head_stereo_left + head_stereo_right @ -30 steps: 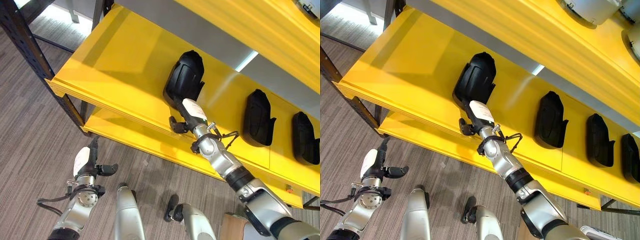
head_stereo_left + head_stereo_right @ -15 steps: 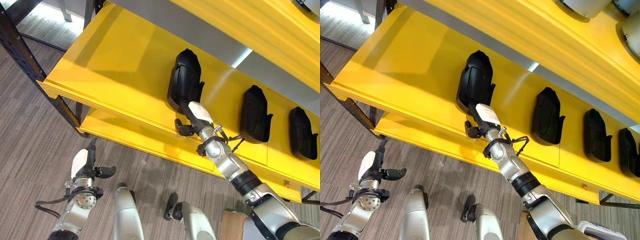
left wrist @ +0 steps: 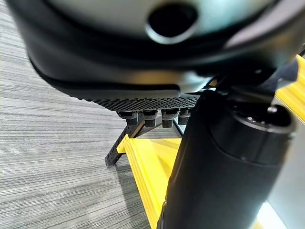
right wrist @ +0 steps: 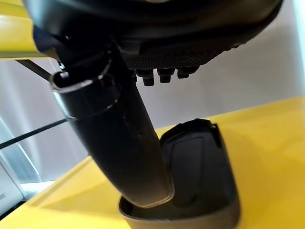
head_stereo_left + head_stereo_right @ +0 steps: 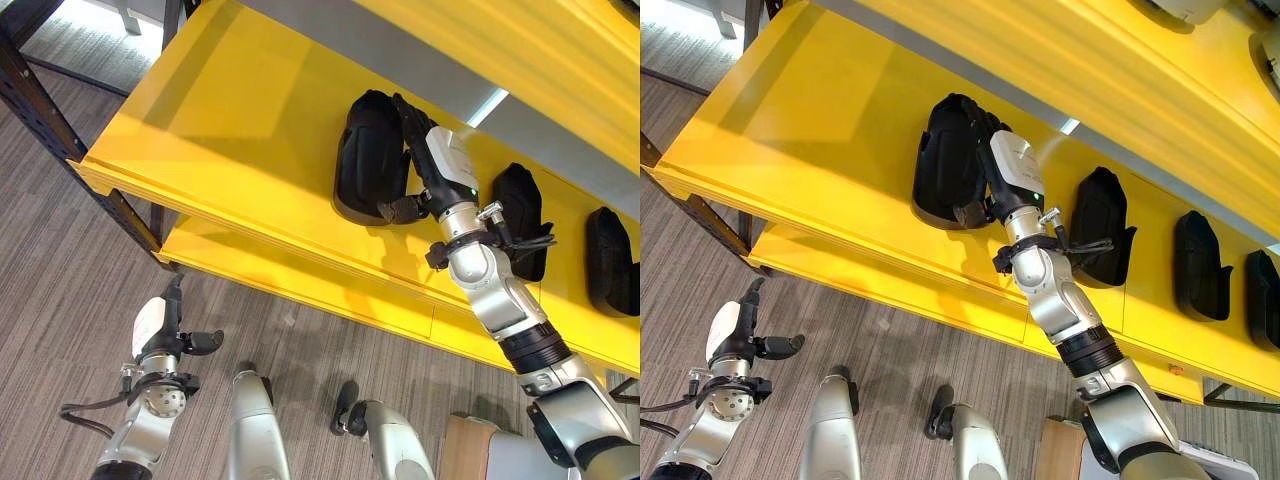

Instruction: Move parts from the plastic box to the shelf.

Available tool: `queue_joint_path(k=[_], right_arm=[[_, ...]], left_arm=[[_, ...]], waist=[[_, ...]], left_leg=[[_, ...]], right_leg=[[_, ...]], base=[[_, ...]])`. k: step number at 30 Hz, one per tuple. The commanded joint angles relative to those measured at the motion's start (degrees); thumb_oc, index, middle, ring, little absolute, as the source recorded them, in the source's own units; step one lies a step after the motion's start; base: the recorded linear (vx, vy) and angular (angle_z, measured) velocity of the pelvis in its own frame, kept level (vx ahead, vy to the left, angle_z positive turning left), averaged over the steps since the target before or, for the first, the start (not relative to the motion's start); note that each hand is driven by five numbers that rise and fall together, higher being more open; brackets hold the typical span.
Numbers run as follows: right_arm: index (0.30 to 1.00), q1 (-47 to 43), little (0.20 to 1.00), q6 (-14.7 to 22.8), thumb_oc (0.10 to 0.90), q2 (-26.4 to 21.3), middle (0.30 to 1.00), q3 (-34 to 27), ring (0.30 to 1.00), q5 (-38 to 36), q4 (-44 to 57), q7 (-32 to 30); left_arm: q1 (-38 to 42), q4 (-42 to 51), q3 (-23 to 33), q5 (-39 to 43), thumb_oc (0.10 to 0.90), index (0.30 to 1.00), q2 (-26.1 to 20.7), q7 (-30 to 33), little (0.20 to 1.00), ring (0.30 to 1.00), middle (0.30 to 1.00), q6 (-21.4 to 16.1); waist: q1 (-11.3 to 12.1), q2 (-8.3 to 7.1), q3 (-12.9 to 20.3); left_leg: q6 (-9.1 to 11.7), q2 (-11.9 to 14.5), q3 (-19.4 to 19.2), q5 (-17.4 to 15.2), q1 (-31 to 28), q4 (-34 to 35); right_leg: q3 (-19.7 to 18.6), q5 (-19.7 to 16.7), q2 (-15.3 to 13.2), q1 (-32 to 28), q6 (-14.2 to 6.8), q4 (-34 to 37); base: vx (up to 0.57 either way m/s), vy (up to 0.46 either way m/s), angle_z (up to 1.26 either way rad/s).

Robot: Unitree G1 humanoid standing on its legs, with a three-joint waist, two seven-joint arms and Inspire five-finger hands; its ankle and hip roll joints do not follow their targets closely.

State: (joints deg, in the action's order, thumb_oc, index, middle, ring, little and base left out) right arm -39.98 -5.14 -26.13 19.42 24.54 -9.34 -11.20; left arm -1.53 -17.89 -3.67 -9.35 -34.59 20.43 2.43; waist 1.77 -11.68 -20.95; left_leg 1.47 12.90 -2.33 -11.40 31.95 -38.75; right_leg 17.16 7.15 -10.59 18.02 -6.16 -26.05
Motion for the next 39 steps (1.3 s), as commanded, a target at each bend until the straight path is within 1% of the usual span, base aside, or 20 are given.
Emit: queue_joint_path(k=[1, 5, 10, 11, 12, 15, 16, 17, 18, 19, 20, 21, 23, 24, 25, 29, 31, 32, 35, 39], right_arm=[[1.000, -4.69, 1.000, 3.32, 0.900, -3.36, 1.000, -6.04, 1.000, 1.04, 6.23, -4.85], [1.000, -3.16, 1.000, 3.95, 0.900, -3.55, 1.000, -6.45, 1.000, 0.11, 7.88, -4.31], [1.000, 3.61, 1.000, 4.71, 0.900, -3.86, 1.000, -8.05, 1.000, -2.48, 9.84, -3.15], [1.000, 6.75, 1.000, 5.29, 0.900, -3.81, 1.000, -8.90, 1.000, -3.42, 10.91, -2.63], [1.000, 7.04, 1.000, 5.25, 0.900, -3.82, 1.000, -9.05, 1.000, -3.42, 11.13, -2.54], [1.000, 15.06, 1.000, 6.48, 0.900, -2.45, 1.000, -11.68, 1.000, -5.73, 12.96, -1.96], [1.000, 21.30, 1.000, 7.23, 0.900, -1.95, 1.000, -13.62, 1.000, -7.55, 13.95, -1.14], [1.000, 23.71, 1.000, 7.16, 0.900, -1.87, 1.000, -14.48, 1.000, -7.91, 14.50, -0.67], [1.000, 27.41, 1.000, 7.64, 0.900, -1.98, 1.000, -15.69, 1.000, -8.52, 15.47, 0.42], [1.000, 27.93, 1.000, 7.55, 0.900, -2.04, 1.000, -15.80, 1.000, -8.54, 15.84, 0.56], [1.000, 31.89, 1.000, 7.85, 0.900, -1.09, 1.000, -17.56, 1.000, -11.54, 15.01, 0.84], [1.000, 32.19, 1.000, 7.83, 0.900, -1.16, 1.000, -17.61, 1.000, -11.61, 15.18, 0.90], [1.000, 40.39, 1.000, 8.92, 0.900, -0.34, 1.000, -21.43, 1.000, -15.36, 17.79, 2.28], [1.000, 40.50, 1.000, 8.90, 0.900, -0.34, 1.000, -21.45, 1.000, -15.36, 17.86, 2.30], [1.000, 45.18, 1.000, 9.42, 0.900, -0.10, 1.000, -23.87, 1.000, -16.48, 18.91, 2.89], [1.000, 50.27, 1.000, 10.15, 0.900, 0.38, 1.000, -27.20, 1.000, -18.34, 19.83, 3.89], [1.000, 54.51, 1.000, 11.23, 0.900, 2.11, 1.000, -29.63, 1.000, -21.16, 19.80, 4.57], [1.000, 56.98, 1.000, 12.31, 0.900, 2.51, 1.000, -30.71, 1.000, -21.91, 20.53, 5.40], [1.000, 59.63, 1.000, 12.80, 0.900, 4.06, 1.000, -31.72, 1.000, -23.71, 19.58, 6.00], [1.000, 61.12, 1.000, 13.17, 0.900, 5.17, 1.000, -32.34, 1.000, -24.15, 18.71, 6.38]], left_arm=[[-0.19, 5.99, 1.59, -1.51, 0.900, 1.000, -1.28, 1.31, 1.000, 1.000, 1.000, -3.26], [-0.49, 5.96, 1.76, -1.73, 0.900, 1.000, -1.00, 1.31, 1.000, 1.000, 1.000, -3.16], [-0.73, 5.98, 1.54, -1.70, 0.900, 1.000, -0.19, 1.31, 1.000, 1.000, 1.000, -2.99], [-0.88, 6.36, 1.67, -1.66, 0.900, 1.000, 0.16, 1.22, 1.000, 1.000, 1.000, -3.01], [-0.95, 6.40, 1.58, -1.66, 0.900, 1.000, 0.12, 1.21, 1.000, 1.000, 1.000, -2.99], [-1.43, 6.36, 1.80, -1.30, 0.900, 1.000, 1.35, 1.13, 1.000, 1.000, 1.000, -3.02], [-2.02, 5.60, 1.98, -0.31, 0.900, 1.000, 2.61, 0.77, 1.000, 1.000, 1.000, -3.24], [-2.67, 5.64, 1.91, -0.11, 0.900, 1.000, 2.96, 0.58, 1.000, 1.000, 1.000, -3.37], [-3.57, 5.62, 2.52, 0.61, 0.900, 1.000, 3.99, -0.11, 1.000, 1.000, 1.000, -3.69], [-3.86, 5.72, 2.41, 0.61, 0.900, 1.000, 4.04, -0.14, 1.000, 1.000, 1.000, -3.69], [-4.82, 5.38, 3.16, 2.78, 0.900, 1.000, 5.63, -0.53, 1.000, 1.000, 1.000, -4.33], [-5.00, 5.43, 3.09, 2.84, 0.900, 1.000, 5.65, -0.55, 1.000, 1.000, 1.000, -4.35], [-8.24, 6.77, 4.75, 5.30, 0.900, 1.000, 7.47, -2.02, 1.000, 1.000, 1.000, -5.52], [-8.30, 6.80, 4.72, 5.31, 0.900, 1.000, 7.47, -2.02, 1.000, 1.000, 1.000, -5.51], [-10.53, 8.28, 6.07, 7.29, 0.900, 1.000, 8.81, -3.69, 1.000, 1.000, 1.000, -6.66], [-13.05, 9.62, 7.78, 9.55, 0.900, 1.000, 10.18, -4.89, 1.000, 1.000, 1.000, -8.08], [-14.64, 11.36, 8.63, 11.26, 0.900, 1.000, 11.77, -5.68, 1.000, 1.000, 1.000, -9.43], [-15.96, 12.03, 8.85, 11.48, 0.900, 1.000, 12.23, -6.47, 1.000, 1.000, 1.000, -10.28], [-17.64, 12.92, 9.04, 11.60, 0.900, 1.000, 13.30, -7.58, 1.000, 1.000, 1.000, -10.75], [-18.84, 13.30, 8.75, 11.69, 0.900, 1.000, 13.96, -8.67, 1.000, 1.000, 1.000, -11.07]], waist=[[0.08, -0.31, 3.43], [-0.14, -0.32, 3.55], [-0.88, -0.21, 3.51], [-1.16, -0.07, 3.63], [-1.06, -0.18, 3.64], [-2.11, -0.06, 4.82], [-3.49, 0.59, 6.06], [-3.73, 0.60, 6.49], [-4.41, 1.30, 7.86], [-4.33, 1.19, 7.94], [-4.97, 1.79, 9.33], [-4.94, 1.74, 9.42], [-5.60, 2.54, 11.75], [-5.54, 2.51, 11.75], [-5.69, 3.31, 13.12], [-5.93, 4.20, 14.93], [-6.43, 5.30, 16.33], [-6.87, 6.01, 17.25], [-7.64, 6.99, 18.22], [-7.93, 7.40, 18.61]], left_leg=[[1.64, 4.17, 3.94, -2.02, -2.98, 0.33], [1.66, 4.26, 3.75, -1.89, -3.25, 0.55], [1.71, 4.30, 3.03, -1.42, -5.10, 1.59], [1.83, 4.36, 2.72, -1.25, -6.38, 2.63], [1.82, 4.29, 2.61, -1.08, -6.65, 2.96], [2.17, 4.20, 1.52, 0.82, -10.35, 7.41], [2.48, 3.44, 0.09, 3.05, -14.62, 12.96], [2.52, 2.91, -0.71, 4.17, -16.82, 15.73], [2.79, 2.41, -1.49, 5.41, -18.95, 19.12], [2.80, 2.23, -1.71, 5.88, -19.74, 20.14], [2.99, 1.71, -2.56, 7.28, -21.75, 23.52], [2.99, 1.58, -2.70, 7.65, -22.24, 24.25], [3.51, 0.77, -4.23, 10.11, -25.87, 30.28], [3.52, 0.74, -4.31, 10.22, -26.07, 30.51], [3.84, 0.27, -4.90, 12.03, -27.96, 34.03], [4.15, -0.39, -5.67, 14.36, -29.73, 38.21], [4.65, -0.94, -6.52, 16.41, -30.87, 42.03], [4.94, -1.07, -7.05, 16.98, -31.23, 43.31], [5.11, -1.02, -8.12, 16.66, -31.86, 43.75], [4.87, -1.20, -9.54, 15.98, -33.27, 43.75]], right_leg=[[-5.67, -4.46, -2.59, -2.34, -3.10, 1.22], [-5.80, -4.41, -2.60, -2.34, -3.04, 1.21], [-6.09, -4.52, -2.82, -3.31, -3.03, 1.37], [-6.15, -4.58, -2.86, -4.02, -3.14, 1.88], [-6.16, -4.68, -2.92, -4.18, -3.14, 2.06], [-6.10, -5.82, -3.30, -6.89, -3.57, 5.44], [-5.88, -7.62, -3.94, -10.06, -4.04, 9.23], [-5.80, -8.33, -4.23, -11.45, -4.25, 10.87], [-5.53, -9.02, -4.52, -12.80, -4.61, 12.89], [-5.47, -9.23, -4.63, -13.30, -4.63, 13.39], [-5.28, -10.34, -4.99, -14.57, -4.95, 15.58], [-5.24, -10.52, -5.05, -14.86, -4.96, 15.95], [-4.90, -11.36, -5.25, -16.99, -5.36, 19.44], [-4.92, -11.40, -5.26, -17.08, -5.37, 19.52], [-4.32, -11.82, -5.23, -18.32, -5.69, 21.26], [-4.05, -12.83, -5.35, -19.31, -6.07, 23.34], [-3.56, -13.97, -5.60, -20.07, -6.43, 25.77], [-3.37, -14.44, -5.51, -20.59, -6.66, 27.78], [-3.71, -15.86, -5.51, -20.93, -6.88, 30.35], [-4.92, -16.90, -5.97, -20.84, -7.25, 30.80]], base=[[0.00, 0.000, 0.00], [0.00, 0.007, -0.04], [0.00, 0.000, 0.00], [0.00, 0.001, -0.03], [0.02, -0.002, -0.05], [0.06, -0.005, -0.14], [0.09, 0.032, -0.20], [0.13, 0.061, -0.14], [0.08, 0.038, -0.03], [0.07, 0.048, -0.01], [0.04, 0.017, -0.05], [0.06, 0.033, -0.05], [0.06, 0.031, -0.05], [0.05, 0.034, 0.00], [0.00, 0.000, 0.00], [0.00, 0.016, 0.01], [-0.04, 0.050, 0.05], [-0.04, 0.041, 0.02], [-0.01, 0.048, -0.04], [0.01, 0.045, -0.20]])
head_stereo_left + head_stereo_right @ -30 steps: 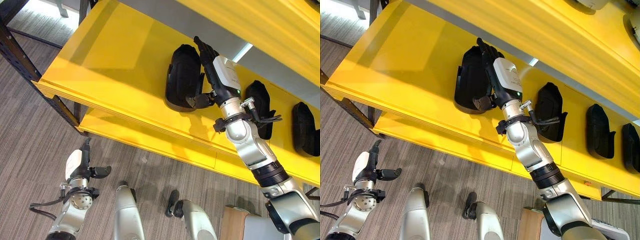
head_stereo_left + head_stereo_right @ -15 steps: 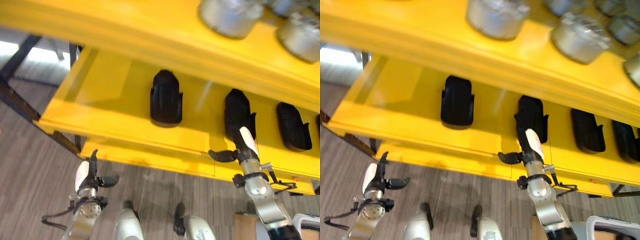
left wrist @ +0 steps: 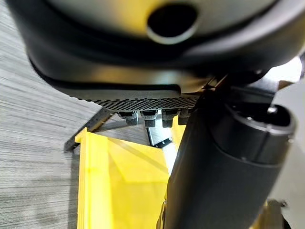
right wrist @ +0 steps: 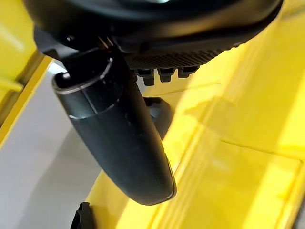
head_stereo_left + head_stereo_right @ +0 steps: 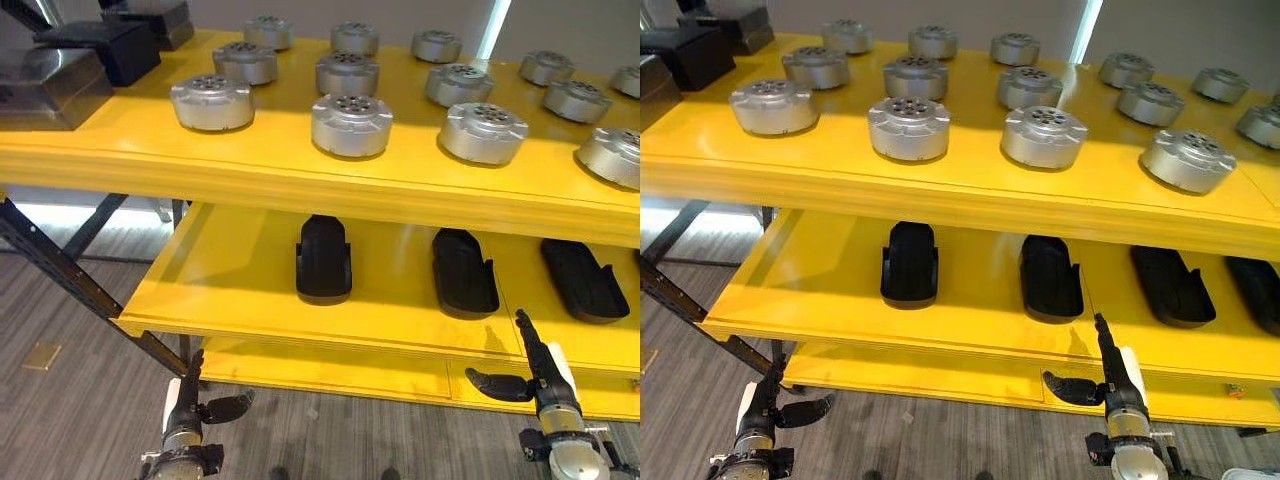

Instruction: Move parts from the plastic box to the shelf.

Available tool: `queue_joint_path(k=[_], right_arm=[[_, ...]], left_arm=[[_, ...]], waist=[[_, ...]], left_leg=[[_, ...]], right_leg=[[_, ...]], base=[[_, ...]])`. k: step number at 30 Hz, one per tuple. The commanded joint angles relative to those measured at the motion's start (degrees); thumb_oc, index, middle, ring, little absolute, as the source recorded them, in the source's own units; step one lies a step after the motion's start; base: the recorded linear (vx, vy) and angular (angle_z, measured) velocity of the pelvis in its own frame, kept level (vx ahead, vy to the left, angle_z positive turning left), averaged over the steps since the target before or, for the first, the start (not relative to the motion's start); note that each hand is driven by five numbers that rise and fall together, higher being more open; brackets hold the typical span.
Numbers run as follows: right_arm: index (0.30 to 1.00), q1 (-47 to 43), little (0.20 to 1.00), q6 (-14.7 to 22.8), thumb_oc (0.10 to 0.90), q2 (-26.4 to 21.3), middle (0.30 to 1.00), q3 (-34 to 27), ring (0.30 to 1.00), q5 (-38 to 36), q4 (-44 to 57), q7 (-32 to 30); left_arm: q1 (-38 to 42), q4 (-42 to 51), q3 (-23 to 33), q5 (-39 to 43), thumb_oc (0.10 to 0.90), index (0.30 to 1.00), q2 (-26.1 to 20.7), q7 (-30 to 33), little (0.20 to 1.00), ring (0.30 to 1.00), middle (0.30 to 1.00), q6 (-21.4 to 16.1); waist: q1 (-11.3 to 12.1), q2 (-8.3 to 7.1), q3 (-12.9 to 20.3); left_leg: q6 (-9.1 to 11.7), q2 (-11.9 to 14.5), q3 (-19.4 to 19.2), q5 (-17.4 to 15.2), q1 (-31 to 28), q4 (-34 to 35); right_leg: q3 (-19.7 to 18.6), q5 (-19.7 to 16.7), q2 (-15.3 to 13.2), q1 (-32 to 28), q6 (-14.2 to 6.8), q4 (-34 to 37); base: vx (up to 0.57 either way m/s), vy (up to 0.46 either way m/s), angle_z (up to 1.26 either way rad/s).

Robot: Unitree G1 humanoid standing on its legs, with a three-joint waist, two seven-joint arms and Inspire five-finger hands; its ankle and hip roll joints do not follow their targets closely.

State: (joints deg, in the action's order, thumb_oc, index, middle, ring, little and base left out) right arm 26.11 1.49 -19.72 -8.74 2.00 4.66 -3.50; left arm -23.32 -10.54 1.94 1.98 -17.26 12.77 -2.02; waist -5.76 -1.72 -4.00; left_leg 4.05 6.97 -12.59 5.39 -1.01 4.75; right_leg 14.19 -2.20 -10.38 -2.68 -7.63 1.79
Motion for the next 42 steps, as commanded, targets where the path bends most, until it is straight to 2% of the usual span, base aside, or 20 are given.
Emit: queue_joint_path(k=[1, 6, 7, 10, 11, 13, 15, 16, 18, 19, 21, 22, 23, 25, 27, 28, 30, 33, 38, 42], right_arm=[[1.000, -4.54, 1.000, 6.89, 0.900, -0.74, 1.000, -4.32, 1.000, -2.23, 4.42, -1.22], [1.000, -3.44, 1.000, 7.00, 0.900, 0.54, 1.000, -4.25, 1.000, -4.46, 3.44, -0.52], [1.000, -2.68, 1.000, 7.62, 0.900, 1.18, 1.000, -4.97, 1.000, -5.01, 4.17, -0.74], [1.000, -2.17, 1.000, 7.90, 0.900, 1.48, 1.000, -4.89, 1.000, -5.21, 4.60, -0.73], [1.000, -1.75, 1.000, 8.64, 0.900, 2.41, 1.000, -5.31, 1.000, -5.38, 5.22, -1.57], [1.000, -2.20, 1.000, 8.78, 0.900, 2.42, 1.000, -5.21, 1.000, -5.55, 5.37, -1.68], [1.000, -3.12, 1.000, 9.20, 0.900, 2.63, 1.000, -4.59, 1.000, -6.02, 5.42, -2.49], [1.000, -3.89, 1.000, 9.48, 0.900, 2.16, 1.000, -3.78, 1.000, -5.86, 5.74, -3.01], [1.000, -5.36, 1.000, 9.52, 0.900, 1.27, 1.000, -2.17, 1.000, -6.05, 5.99, -3.56], [1.000, -6.05, 1.000, 9.74, 0.900, 0.56, 1.000, -0.97, 1.000, -6.40, 6.25, -3.10], [1.000, -8.51, 1.000, 9.66, 0.900, -0.74, 1.000, 0.70, 1.000, -6.15, 6.03, -3.33], [1.000, -10.18, 1.000, 9.61, 0.900, -1.43, 1.000, 1.90, 1.000, -5.80, 6.02, -3.44], [1.000, -10.90, 1.000, 9.73, 0.900, -1.83, 1.000, 2.39, 1.000, -6.01, 5.66, -3.38], [1.000, -11.77, 1.000, 9.69, 0.900, -2.32, 1.000, 3.61, 1.000, -5.44, 5.65, -3.36], [1.000, -12.39, 1.000, 9.74, 0.900, -2.64, 1.000, 3.90, 1.000, -5.93, 5.71, -3.07], [1.000, -12.61, 1.000, 9.96, 0.900, -3.49, 1.000, 3.70, 1.000, -5.86, 6.62, -2.77], [1.000, -12.74, 1.000, 10.23, 0.900, -4.04, 1.000, 3.46, 1.000, -6.28, 6.60, -2.59], [1.000, -11.13, 1.000, 11.33, 0.900, -5.32, 1.000, 2.22, 1.000, -7.82, 6.99, -2.46], [1.000, -11.12, 1.000, 12.72, 0.900, -7.49, 1.000, 0.43, 1.000, -8.28, 7.99, -3.96], [1.000, -12.44, 1.000, 13.41, 0.900, -8.61, 1.000, 0.52, 1.000, -8.12, 8.32, -4.89]], left_arm=[[2.90, 6.12, 3.09, 0.63, 0.900, 1.000, -3.38, -1.12, 1.000, 1.000, 1.000, -6.86], [4.90, 6.99, 1.29, 1.02, 0.900, 1.000, -5.16, -1.97, 1.000, 1.000, 1.000, -7.24], [7.03, 7.87, 0.17, 0.91, 0.900, 1.000, -6.86, -1.71, 1.000, 1.000, 1.000, -7.61], [9.39, 7.78, -1.40, 0.79, 0.900, 1.000, -7.87, -1.35, 1.000, 1.000, 1.000, -8.14], [12.60, 7.36, -3.17, 0.91, 0.900, 1.000, -8.78, -0.26, 1.000, 1.000, 1.000, -8.57], [14.44, 6.80, -3.64, 0.82, 0.900, 1.000, -9.00, 0.34, 1.000, 1.000, 1.000, -8.89], [17.32, 6.58, -4.70, 1.72, 0.900, 1.000, -9.31, 1.49, 1.000, 1.000, 1.000, -9.29], [18.28, 6.73, -4.82, 2.03, 0.900, 1.000, -9.30, 2.47, 1.000, 1.000, 1.000, -9.31], [19.08, 7.26, -4.97, 2.73, 0.900, 1.000, -9.11, 2.70, 1.000, 1.000, 1.000, -9.24], [18.95, 7.97, -5.01, 3.26, 0.900, 1.000, -9.32, 2.51, 1.000, 1.000, 1.000, -9.39], [19.02, 9.57, -5.17, 4.65, 0.900, 1.000, -9.42, 2.05, 1.000, 1.000, 1.000, -9.59], [18.61, 10.54, -4.99, 5.38, 0.900, 1.000, -9.39, 1.95, 1.000, 1.000, 1.000, -9.85], [17.28, 11.74, -4.09, 5.29, 0.900, 1.000, -9.65, 1.75, 1.000, 1.000, 1.000, -10.04], [15.44, 12.69, -2.30, 5.82, 0.900, 1.000, -9.43, 1.74, 1.000, 1.000, 1.000, -10.28], [13.96, 13.30, -1.28, 5.48, 0.900, 1.000, -9.05, 1.68, 1.000, 1.000, 1.000, -10.59], [13.46, 13.62, -0.54, 5.87, 0.900, 1.000, -8.51, 1.72, 1.000, 1.000, 1.000, -10.95], [13.11, 14.12, -0.40, 5.89, 0.900, 1.000, -8.45, 1.51, 1.000, 1.000, 1.000, -11.40], [13.50, 14.40, -1.87, 6.36, 0.900, 1.000, -7.65, 0.50, 1.000, 1.000, 1.000, -11.90], [15.51, 15.32, -4.23, 5.58, 0.900, 1.000, -7.51, 1.02, 1.000, 1.000, 1.000, -12.63], [18.48, 15.28, -5.99, 5.69, 0.900, 1.000, -7.49, 2.02, 1.000, 1.000, 1.000, -13.05]], waist=[[-0.59, -2.53, 1.64], [-1.69, -3.08, 0.45], [-2.88, -3.42, -0.81], [-3.68, -3.61, -1.77], [-5.39, -3.45, -3.14], [-5.40, -3.48, -3.42], [-5.34, -2.76, -4.39], [-4.06, -1.29, -5.23], [-2.69, -0.31, -5.75], [-2.46, -0.31, -5.66], [-1.16, -0.32, -4.44], [0.17, -0.57, -3.42], [1.44, -1.43, -2.56], [2.89, -1.93, -1.89], [3.00, -2.27, -1.43], [2.32, -1.60, -1.30], [2.04, -1.12, -1.25], [-0.65, 1.05, -1.84], [-4.36, 3.73, -3.75], [-5.42, 4.44, -5.64]], left_leg=[[2.24, 4.61, 0.22, -0.96, -0.73, 0.25], [0.82, 2.55, -0.80, -3.74, -1.21, -2.88], [0.07, 1.43, -1.30, -6.16, -0.41, -6.56], [-0.81, 0.13, -2.52, -7.24, 0.75, -8.34], [-1.19, -0.75, -4.55, -7.87, 1.64, -8.76], [-1.41, -0.94, -5.64, -7.95, 2.24, -8.74], [-2.18, -0.71, -8.39, -7.99, 2.61, -8.34], [-2.03, 0.48, -9.73, -8.76, 1.74, -7.72], [-2.82, 0.87, -12.50, -7.64, 1.36, -6.85], [-3.46, 0.54, -14.38, -7.00, 0.59, -5.68], [-4.60, 0.59, -18.16, -6.50, 1.24, -6.02], [-4.28, 1.75, -21.49, -5.82, 1.81, -6.94], [-3.35, 3.38, -23.59, -5.30, 2.81, -8.56], [-1.36, 6.48, -26.40, -3.81, 3.29, -10.03], [0.74, 9.23, -27.63, -1.96, 2.74, -10.68], [2.47, 12.02, -30.02, -0.06, 1.88, -11.00], [3.09, 12.82, -30.56, 0.65, 1.46, -10.79], [6.58, 17.02, -33.05, 5.83, -0.53, -9.01], [9.61, 19.35, -34.63, 11.25, -1.81, -5.52], [9.91, 20.41, -34.58, 13.11, -1.18, -3.88]], right_leg=[[-2.32, -7.67, -6.36, -0.22, -5.89, 2.97], [-4.47, -9.00, -8.96, 0.33, -6.73, 1.09], [-6.43, -9.68, -10.41, 1.40, -6.98, -0.64], [-8.83, -12.11, -11.61, 3.77, -7.37, -1.17], [-10.77, -16.24, -12.44, 6.92, -7.37, -1.31], [-11.43, -18.07, -12.48, 9.09, -7.37, -1.34], [-8.07, -19.69, -13.83, 12.30, -7.37, -2.61], [-1.53, -17.04, -15.51, 12.84, -7.37, -4.75], [6.86, -14.01, -18.49, 11.38, -7.37, -8.99], [8.33, -10.99, -18.94, 9.13, -6.44, -12.75], [10.73, -9.59, -19.72, 4.66, -6.13, -18.51], [13.46, -9.53, -20.47, 2.03, -6.30, -18.46], [15.56, -9.75, -19.63, -0.37, -6.60, -15.28], [19.09, -8.19, -18.38, -1.54, -6.69, -10.17], [17.77, -7.33, -15.43, -1.87, -6.42, -6.70], [18.22, -6.31, -13.81, -1.99, -5.85, -4.66], [17.32, -5.48, -12.62, -2.11, -5.38, -3.52], [15.23, -0.80, -7.73, -1.37, -2.92, -3.41], [12.40, 0.95, -4.11, 2.25, -1.90, -4.01], [9.84, 2.66, -2.63, 7.44, -0.67, -8.66]], base=[[0.03, 0.064, -0.18], [0.00, 0.136, -0.21], [-0.08, 0.171, -0.15], [-0.11, 0.182, -0.22], [-0.21, 0.163, -0.38], [-0.17, 0.122, -0.51], [-0.14, 0.133, -0.79], [-0.16, 0.213, -0.84], [-0.19, 0.231, -1.79], [-0.20, 0.140, -1.63], [-0.28, 0.031, -1.04], [-0.30, -0.173, -1.31], [-0.20, -0.289, -1.26], [-0.09, -0.298, -1.64], [-0.01, -0.357, -2.10], [0.00, -0.315, -1.20], [0.00, -0.205, -0.95], [0.05, -0.280, -0.57], [-0.04, -0.141, -0.47], [-0.09, -0.118, -0.37]])
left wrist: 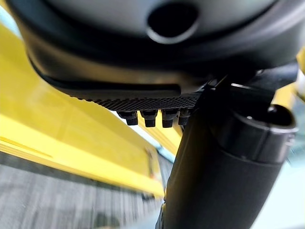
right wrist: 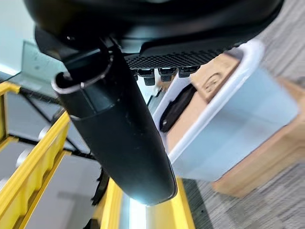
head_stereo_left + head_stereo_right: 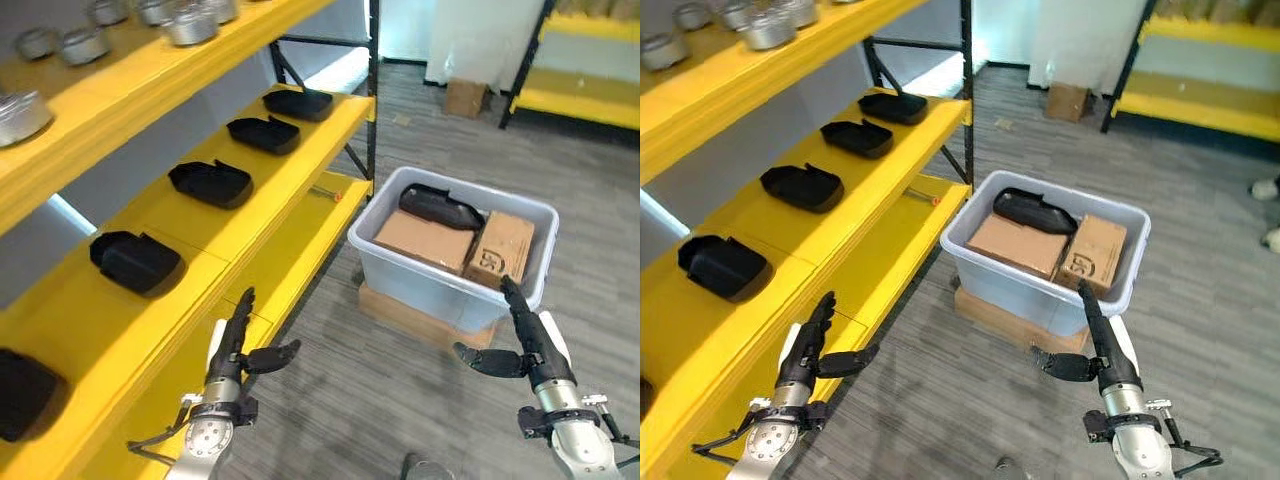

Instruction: Move parts from the plastic box to the shelf.

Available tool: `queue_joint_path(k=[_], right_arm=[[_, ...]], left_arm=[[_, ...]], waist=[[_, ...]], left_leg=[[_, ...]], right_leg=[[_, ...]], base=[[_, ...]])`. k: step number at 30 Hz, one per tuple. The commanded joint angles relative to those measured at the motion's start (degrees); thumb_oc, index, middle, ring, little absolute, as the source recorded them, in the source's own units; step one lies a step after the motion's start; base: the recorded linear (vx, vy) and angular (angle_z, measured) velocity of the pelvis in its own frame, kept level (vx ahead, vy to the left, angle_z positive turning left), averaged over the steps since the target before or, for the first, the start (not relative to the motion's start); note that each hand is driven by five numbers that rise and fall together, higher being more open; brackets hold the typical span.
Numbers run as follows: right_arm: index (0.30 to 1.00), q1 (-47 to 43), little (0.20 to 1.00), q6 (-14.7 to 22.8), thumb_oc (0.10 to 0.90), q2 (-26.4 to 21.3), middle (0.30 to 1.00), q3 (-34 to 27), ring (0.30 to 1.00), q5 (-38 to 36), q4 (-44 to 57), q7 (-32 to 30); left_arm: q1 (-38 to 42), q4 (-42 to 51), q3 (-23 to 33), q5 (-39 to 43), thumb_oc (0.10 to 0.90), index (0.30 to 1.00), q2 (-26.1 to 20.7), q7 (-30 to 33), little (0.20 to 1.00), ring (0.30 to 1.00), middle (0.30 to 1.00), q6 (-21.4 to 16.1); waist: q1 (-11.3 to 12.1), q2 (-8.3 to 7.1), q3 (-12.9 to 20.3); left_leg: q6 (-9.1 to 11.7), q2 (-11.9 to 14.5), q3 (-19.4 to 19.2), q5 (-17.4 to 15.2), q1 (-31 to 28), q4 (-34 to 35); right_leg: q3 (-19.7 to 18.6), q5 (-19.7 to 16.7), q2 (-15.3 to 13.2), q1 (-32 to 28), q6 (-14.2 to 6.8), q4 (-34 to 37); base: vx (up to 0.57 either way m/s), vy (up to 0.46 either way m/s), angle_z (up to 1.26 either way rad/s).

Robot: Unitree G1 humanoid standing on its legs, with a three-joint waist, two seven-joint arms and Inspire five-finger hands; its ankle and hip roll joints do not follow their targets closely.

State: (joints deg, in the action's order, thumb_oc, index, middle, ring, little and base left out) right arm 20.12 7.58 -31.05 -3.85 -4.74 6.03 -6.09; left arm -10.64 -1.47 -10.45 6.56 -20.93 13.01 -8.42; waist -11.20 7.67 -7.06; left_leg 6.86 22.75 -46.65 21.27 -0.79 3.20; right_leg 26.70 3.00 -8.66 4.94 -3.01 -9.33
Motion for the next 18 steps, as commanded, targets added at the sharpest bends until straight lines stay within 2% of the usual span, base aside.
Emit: queue_joint_path(k=[1, 3, 5, 6, 7, 8, 9, 10, 11, 12, 13, 14, 15, 16, 18], right_arm=[[1.000, -6.80, 1.000, 7.49, 0.900, 2.53, 1.000, -4.38, 1.000, -1.45, 6.88, -2.47], [1.000, -7.11, 1.000, 7.59, 0.900, 2.37, 1.000, -4.27, 1.000, -1.38, 6.80, -2.73], [1.000, -7.42, 1.000, 8.27, 0.900, 2.14, 1.000, -4.30, 1.000, -1.91, 6.84, -2.92], [1.000, -7.52, 1.000, 8.68, 0.900, 2.19, 1.000, -4.06, 1.000, -2.55, 6.47, -3.03], [1.000, -8.10, 1.000, 8.79, 0.900, 2.16, 1.000, -3.73, 1.000, -2.62, 5.78, -3.30], [1.000, -8.58, 1.000, 8.96, 0.900, 2.00, 1.000, -3.04, 1.000, -3.35, 5.27, -2.60], [1.000, -8.86, 1.000, 8.81, 0.900, 2.02, 1.000, -2.65, 1.000, -3.53, 4.64, -1.98], [1.000, -8.86, 1.000, 8.86, 0.900, 2.44, 1.000, -2.81, 1.000, -4.53, 3.82, -1.21], [1.000, -8.52, 1.000, 8.67, 0.900, 2.61, 1.000, -3.34, 1.000, -4.71, 3.57, -1.00], [1.000, -8.40, 1.000, 8.52, 0.900, 2.60, 1.000, -3.54, 1.000, -4.51, 3.34, -0.92], [1.000, -8.50, 1.000, 8.79, 0.900, 2.62, 1.000, -3.60, 1.000, -4.45, 3.16, -0.92], [1.000, -9.45, 1.000, 8.49, 0.900, 2.46, 1.000, -2.98, 1.000, -3.09, 2.34, -1.26], [1.000, -10.60, 1.000, 8.48, 0.900, 2.82, 1.000, -2.49, 1.000, -2.98, 2.24, -1.26], [1.000, -10.83, 1.000, 8.28, 0.900, 3.05, 1.000, -1.91, 1.000, -2.33, 2.41, -0.77], [1.000, -10.70, 1.000, 8.25, 0.900, 4.10, 1.000, -1.53, 1.000, -2.24, 2.31, -0.47]], left_arm=[[6.76, 5.97, 6.10, 0.86, 0.900, 1.000, -3.90, 2.14, 1.000, 1.000, 1.000, -6.76], [7.66, 5.64, 5.85, 0.96, 0.900, 1.000, -3.86, 2.45, 1.000, 1.000, 1.000, -6.95], [9.07, 5.18, 5.64, 0.91, 0.900, 1.000, -3.56, 3.25, 1.000, 1.000, 1.000, -6.89], [9.55, 4.95, 5.75, 0.74, 0.900, 1.000, -3.67, 3.65, 1.000, 1.000, 1.000, -7.12], [9.47, 4.82, 6.19, 0.67, 0.900, 1.000, -3.77, 3.72, 1.000, 1.000, 1.000, -7.13], [8.19, 4.76, 7.74, 1.42, 0.900, 1.000, -3.44, 4.02, 1.000, 1.000, 1.000, -7.19], [7.40, 4.55, 8.49, 1.30, 0.900, 1.000, -3.54, 3.84, 1.000, 1.000, 1.000, -6.97], [7.09, 3.88, 8.50, 1.44, 0.900, 1.000, -3.10, 3.12, 1.000, 1.000, 1.000, -6.79], [7.11, 3.05, 8.37, 1.34, 0.900, 1.000, -3.02, 2.64, 1.000, 1.000, 1.000, -6.71], [7.19, 2.43, 8.02, 1.10, 0.900, 1.000, -2.93, 2.43, 1.000, 1.000, 1.000, -6.62], [7.37, 1.47, 7.82, 0.90, 0.900, 1.000, -2.78, 2.39, 1.000, 1.000, 1.000, -6.29], [7.76, 0.89, 7.72, -0.02, 0.900, 1.000, -2.71, 2.64, 1.000, 1.000, 1.000, -5.84], [8.17, 0.75, 7.50, 0.01, 0.900, 1.000, -2.30, 3.01, 1.000, 1.000, 1.000, -5.70], [7.70, 0.86, 7.63, -0.20, 0.900, 1.000, -2.41, 3.24, 1.000, 1.000, 1.000, -5.77], [7.95, 0.88, 7.28, -0.85, 0.900, 1.000, -2.77, 3.14, 1.000, 1.000, 1.000, -5.79]], waist=[[-0.20, -4.99, -2.92], [-0.18, -4.98, -3.22], [-0.18, -5.51, -3.66], [0.43, -6.02, -4.37], [2.08, -6.86, -5.19], [4.44, -8.16, -5.75], [5.59, -9.03, -6.02], [6.36, -10.24, -6.21], [6.30, -10.38, -6.09], [6.68, -10.51, -6.02], [8.08, -10.66, -6.89], [9.78, -10.65, -7.10], [10.62, -10.49, -6.41], [10.61, -10.55, -5.75], [10.47, -10.79, -4.74]], left_leg=[[7.22, 4.81, 0.03, -2.10, -1.09, -2.17], [7.30, 5.12, 0.57, -1.59, -0.77, -2.12], [7.32, 5.95, 3.73, -1.17, -0.34, -2.35], [7.63, 7.16, 8.35, 0.21, 0.55, -4.59], [6.75, 5.89, 18.05, -0.67, 2.80, -6.86], [4.15, 3.01, 28.91, -3.73, 4.80, -9.43], [1.30, 0.10, 33.22, -6.74, 6.46, -10.71], [-0.18, -4.34, 36.14, -11.22, 9.27, -11.09], [-0.41, -6.38, 34.52, -11.59, 10.69, -9.28], [-0.51, -8.19, 35.06, -10.16, 13.05, -8.14], [0.02, -11.42, 36.87, -6.52, 18.70, -6.12], [0.17, -14.65, 39.66, -5.69, 20.43, -2.14], [0.02, -15.11, 41.98, -5.16, 21.30, -1.41], [-1.16, -14.75, 42.13, -6.36, 19.19, -1.46], [-1.06, -13.26, 39.79, -5.33, 18.70, -2.09]], right_leg=[[-3.47, -1.82, -3.95, 1.08, -4.96, 0.84], [-4.34, -1.07, -3.53, 2.46, -4.37, -0.88], [-6.28, 0.88, -1.88, 3.61, -3.11, -3.22], [-8.07, 2.21, -0.38, 3.93, -2.05, -4.55], [-10.49, 3.14, 1.53, 3.46, -0.89, -3.91], [-13.82, 3.40, 3.17, 2.57, -0.40, -2.41], [-15.15, 2.40, 3.85, 2.09, 0.30, -1.02], [-15.79, 2.59, 4.27, -0.37, 0.55, 0.60], [-15.20, 2.86, 4.44, -1.70, 0.61, 1.60], [-15.28, 3.09, 4.59, -2.77, 0.78, 2.30], [-16.01, 2.92, 5.94, -4.22, 0.98, 2.60], [-17.88, 3.43, 7.19, -6.19, 0.43, 2.66], [-19.52, 4.89, 7.49, -8.15, -0.14, 2.72], [-20.43, 5.92, 7.21, -8.66, -0.59, 1.94], [-20.93, 6.55, 6.93, -9.79, -0.36, 2.34]], base=[[-0.05, -0.139, -0.17], [-0.01, -0.144, -0.28], [0.06, -0.262, -0.32], [0.12, -0.344, -0.27], [0.15, -0.394, -0.55], [0.07, -0.308, -0.85], [0.13, -0.232, -1.36], [0.14, -0.120, -1.59], [0.23, -0.033, -0.95], [0.22, 0.062, -0.40], [0.34, 0.123, -0.25], [0.47, 0.209, -0.79], [0.47, 0.268, -0.81], [0.37, 0.253, -0.78], [0.24, 0.154, -1.59]])
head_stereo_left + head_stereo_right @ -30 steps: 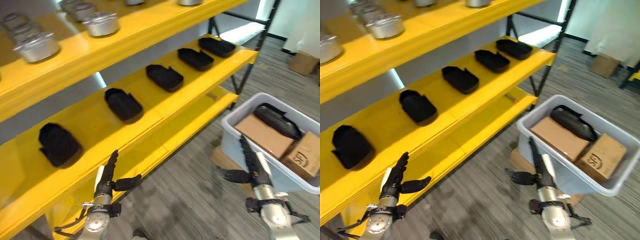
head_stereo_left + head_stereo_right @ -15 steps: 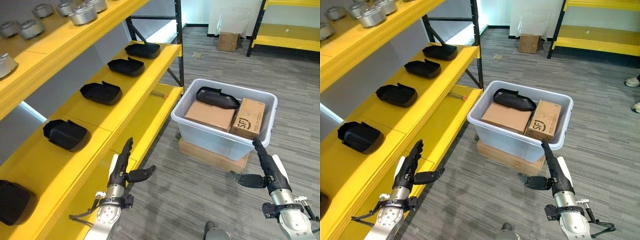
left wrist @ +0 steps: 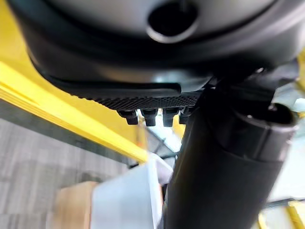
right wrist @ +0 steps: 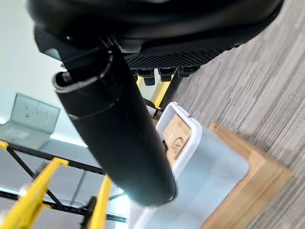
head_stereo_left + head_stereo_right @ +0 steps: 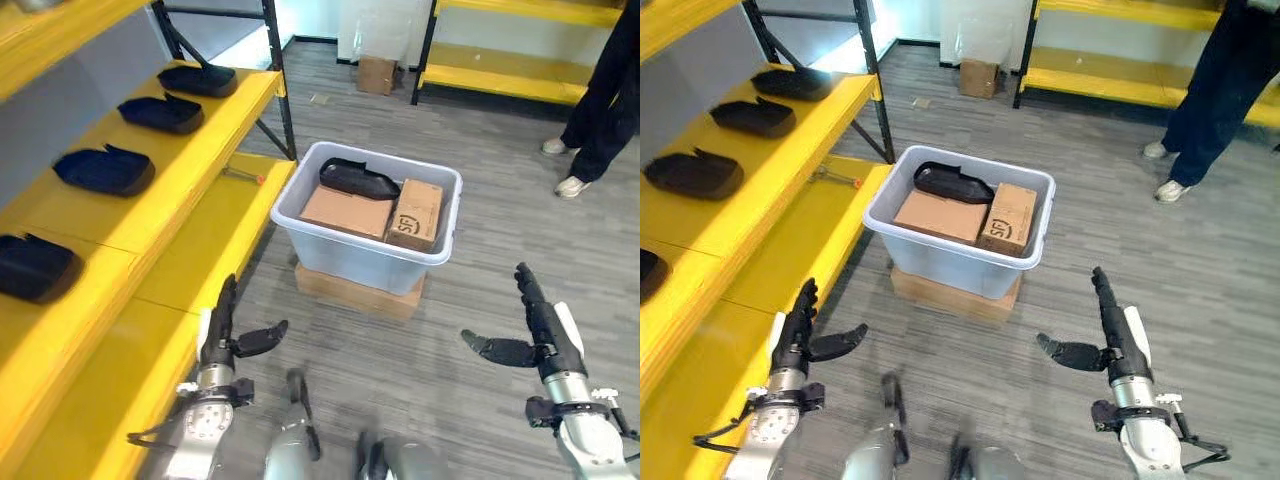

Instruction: Move parts from the plastic box to the shelf.

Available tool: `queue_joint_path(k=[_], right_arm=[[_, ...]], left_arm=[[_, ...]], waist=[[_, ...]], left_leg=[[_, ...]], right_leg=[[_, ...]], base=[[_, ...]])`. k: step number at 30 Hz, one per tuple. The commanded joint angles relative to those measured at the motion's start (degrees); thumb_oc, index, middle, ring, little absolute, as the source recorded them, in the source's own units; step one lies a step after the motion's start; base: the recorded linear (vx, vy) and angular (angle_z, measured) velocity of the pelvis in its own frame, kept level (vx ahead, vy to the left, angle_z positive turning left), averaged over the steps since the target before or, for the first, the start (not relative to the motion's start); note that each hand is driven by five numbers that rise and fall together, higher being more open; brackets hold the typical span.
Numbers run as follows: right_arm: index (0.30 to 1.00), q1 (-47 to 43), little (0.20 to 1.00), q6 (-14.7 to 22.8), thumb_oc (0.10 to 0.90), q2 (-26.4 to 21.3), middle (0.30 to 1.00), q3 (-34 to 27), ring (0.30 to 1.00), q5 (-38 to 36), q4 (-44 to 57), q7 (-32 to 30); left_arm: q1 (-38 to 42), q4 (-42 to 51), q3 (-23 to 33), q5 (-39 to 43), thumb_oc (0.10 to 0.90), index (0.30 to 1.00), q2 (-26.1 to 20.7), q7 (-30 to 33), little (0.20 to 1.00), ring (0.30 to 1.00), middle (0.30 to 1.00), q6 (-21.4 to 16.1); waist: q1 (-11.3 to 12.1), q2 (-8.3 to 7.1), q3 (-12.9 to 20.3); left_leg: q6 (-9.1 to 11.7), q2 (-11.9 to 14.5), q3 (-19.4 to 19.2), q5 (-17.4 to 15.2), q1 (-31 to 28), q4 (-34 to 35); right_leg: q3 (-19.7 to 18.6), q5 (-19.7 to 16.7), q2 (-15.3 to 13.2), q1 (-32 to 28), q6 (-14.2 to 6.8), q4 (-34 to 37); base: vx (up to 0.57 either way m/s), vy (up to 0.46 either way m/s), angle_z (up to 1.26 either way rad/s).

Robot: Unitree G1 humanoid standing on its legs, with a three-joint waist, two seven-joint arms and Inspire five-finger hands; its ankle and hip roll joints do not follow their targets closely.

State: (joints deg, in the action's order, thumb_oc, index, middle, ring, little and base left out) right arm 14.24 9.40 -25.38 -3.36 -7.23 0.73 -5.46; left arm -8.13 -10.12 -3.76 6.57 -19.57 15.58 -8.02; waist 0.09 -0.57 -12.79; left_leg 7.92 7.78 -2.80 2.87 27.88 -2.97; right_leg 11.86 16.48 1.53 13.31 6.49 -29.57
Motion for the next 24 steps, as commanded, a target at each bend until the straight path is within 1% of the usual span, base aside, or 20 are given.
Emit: queue_joint_path(k=[1, 2, 6, 8, 9, 11, 12, 13, 15, 16, 18, 21, 24], right_arm=[[1.000, -4.94, 1.000, 6.10, 0.900, -1.07, 1.000, -1.87, 1.000, 0.30, 7.21, -1.37], [1.000, -5.20, 1.000, 5.96, 0.900, -0.50, 1.000, -1.55, 1.000, 0.11, 7.13, -1.54], [1.000, -5.40, 1.000, 5.43, 0.900, 0.11, 1.000, -0.38, 1.000, 1.24, 7.41, -1.83], [1.000, -5.92, 1.000, 5.22, 0.900, 0.23, 1.000, 0.14, 1.000, 1.20, 7.37, -1.88], [1.000, -6.81, 1.000, 4.93, 0.900, 0.42, 1.000, 0.82, 1.000, 0.68, 7.05, -2.23], [1.000, -7.06, 1.000, 4.85, 0.900, 0.33, 1.000, 0.99, 1.000, 0.91, 7.14, -2.31], [1.000, -7.30, 1.000, 4.79, 0.900, 0.16, 1.000, 1.26, 1.000, 0.88, 7.39, -2.31], [1.000, -7.49, 1.000, 4.66, 0.900, 0.11, 1.000, 1.24, 1.000, 1.04, 7.55, -2.40], [1.000, -7.30, 1.000, 4.68, 0.900, 0.13, 1.000, 1.19, 1.000, 1.03, 7.57, -2.43], [1.000, -7.02, 1.000, 4.67, 0.900, 0.14, 1.000, 1.01, 1.000, 1.07, 7.92, -2.42], [1.000, -6.66, 1.000, 4.79, 0.900, 0.07, 1.000, 0.58, 1.000, 0.95, 8.30, -2.36], [1.000, -6.75, 1.000, 4.79, 0.900, -0.14, 1.000, 0.28, 1.000, 1.10, 8.58, -2.33], [1.000, -7.27, 1.000, 5.14, 0.900, -0.49, 1.000, -0.08, 1.000, 1.01, 9.11, -2.47]], left_arm=[[6.12, 9.25, 0.34, -0.51, 0.900, 1.000, -4.29, 0.63, 1.000, 1.000, 1.000, -6.16], [6.63, 9.22, 0.24, -0.25, 0.900, 1.000, -4.78, 0.81, 1.000, 1.000, 1.000, -6.27], [7.07, 9.50, 0.26, 0.04, 0.900, 1.000, -5.60, 2.02, 1.000, 1.000, 1.000, -6.57], [7.47, 9.58, 0.34, -0.11, 0.900, 1.000, -5.68, 2.71, 1.000, 1.000, 1.000, -6.40], [8.12, 9.33, 0.60, 0.01, 0.900, 1.000, -5.92, 3.69, 1.000, 1.000, 1.000, -6.47], [8.35, 9.21, 0.65, 0.02, 0.900, 1.000, -5.99, 3.89, 1.000, 1.000, 1.000, -6.46], [8.24, 9.30, 0.77, -0.37, 0.900, 1.000, -6.16, 4.30, 1.000, 1.000, 1.000, -6.34], [8.19, 9.23, 0.91, -0.36, 0.900, 1.000, -6.25, 4.39, 1.000, 1.000, 1.000, -6.25], [7.69, 9.35, 1.15, -0.45, 0.900, 1.000, -6.28, 4.43, 1.000, 1.000, 1.000, -6.26], [7.23, 9.33, 1.36, -0.67, 0.900, 1.000, -6.19, 4.55, 1.000, 1.000, 1.000, -6.19], [6.67, 9.57, 1.81, -1.02, 0.900, 1.000, -6.22, 4.56, 1.000, 1.000, 1.000, -6.15], [6.53, 9.43, 1.82, -1.22, 0.900, 1.000, -6.02, 4.44, 1.000, 1.000, 1.000, -6.02], [6.84, 9.36, 1.68, -1.31, 0.900, 1.000, -6.04, 4.31, 1.000, 1.000, 1.000, -5.95]], waist=[[-0.95, -2.96, 1.57], [-1.30, -3.30, 2.08], [-1.91, -4.07, 3.44], [-2.06, -4.46, 3.88], [-2.17, -4.93, 4.13], [-2.10, -5.14, 4.24], [-2.25, -5.75, 4.22], [-2.24, -6.01, 4.26], [-2.16, -6.11, 4.43], [-2.20, -6.47, 4.52], [-2.17, -6.68, 4.75], [-2.10, -6.91, 5.07], [-2.06, -7.34, 5.40]], left_leg=[[-2.47, 1.68, -4.79, 12.36, -9.65, 2.33], [-3.08, 1.61, -5.30, 11.22, -9.53, 0.98], [-4.10, 1.64, -8.61, 8.88, -10.12, -0.76], [-4.28, 1.61, -9.91, 8.02, -9.95, -1.31], [-4.48, 1.73, -10.96, 7.10, -9.47, -1.98], [-4.56, 1.79, -11.30, 6.69, -9.28, -2.30], [-4.71, 1.70, -11.78, 5.84, -9.21, -2.94], [-4.78, 1.68, -12.02, 5.43, -9.08, -3.18], [-4.92, 1.78, -12.05, 5.32, -8.77, -3.40], [-4.96, 1.56, -12.06, 4.75, -8.71, -3.69], [-4.94, 1.48, -12.01, 4.58, -8.43, -3.87], [-4.95, 1.42, -12.00, 4.28, -8.13, -4.05], [-5.11, 1.41, -11.70, 3.04, -7.35, -5.57]], right_leg=[[-5.98, -6.74, -3.93, -18.42, -10.08, 22.75], [-6.61, -6.84, -4.65, -18.72, -10.42, 23.15], [-7.94, -8.95, -7.22, -18.98, -11.93, 25.85], [-8.19, -9.81, -8.13, -18.81, -12.65, 26.88], [-8.64, -11.07, -8.90, -18.12, -13.34, 27.32], [-8.94, -11.35, -9.10, -17.82, -13.50, 27.60], [-8.82, -12.03, -9.61, -17.83, -13.93, 27.87], [-8.71, -12.46, -9.79, -17.76, -14.13, 28.12], [-8.67, -13.37, -9.87, -17.60, -14.32, 28.49], [-8.25, -13.69, -10.13, -17.91, -14.57, 28.82], [-7.84, -14.30, -10.24, -18.00, -14.79, 29.19], [-7.33, -14.45, -10.39, -18.28, -15.05, 29.81], [-7.01, -15.10, -10.68, -18.64, -15.44, 30.17]], base=[[0.22, 0.144, -1.82], [0.20, 0.155, -1.02], [0.16, 0.170, -0.25], [0.11, 0.142, -0.15], [0.09, 0.125, -0.20], [0.07, 0.075, -0.04], [0.06, 0.045, -0.07], [0.09, 0.059, -0.11], [0.05, 0.030, -0.09], [0.03, 0.016, -0.10], [0.03, 0.013, -0.01], [0.03, 0.011, 0.05], [0.03, 0.021, 0.07]])
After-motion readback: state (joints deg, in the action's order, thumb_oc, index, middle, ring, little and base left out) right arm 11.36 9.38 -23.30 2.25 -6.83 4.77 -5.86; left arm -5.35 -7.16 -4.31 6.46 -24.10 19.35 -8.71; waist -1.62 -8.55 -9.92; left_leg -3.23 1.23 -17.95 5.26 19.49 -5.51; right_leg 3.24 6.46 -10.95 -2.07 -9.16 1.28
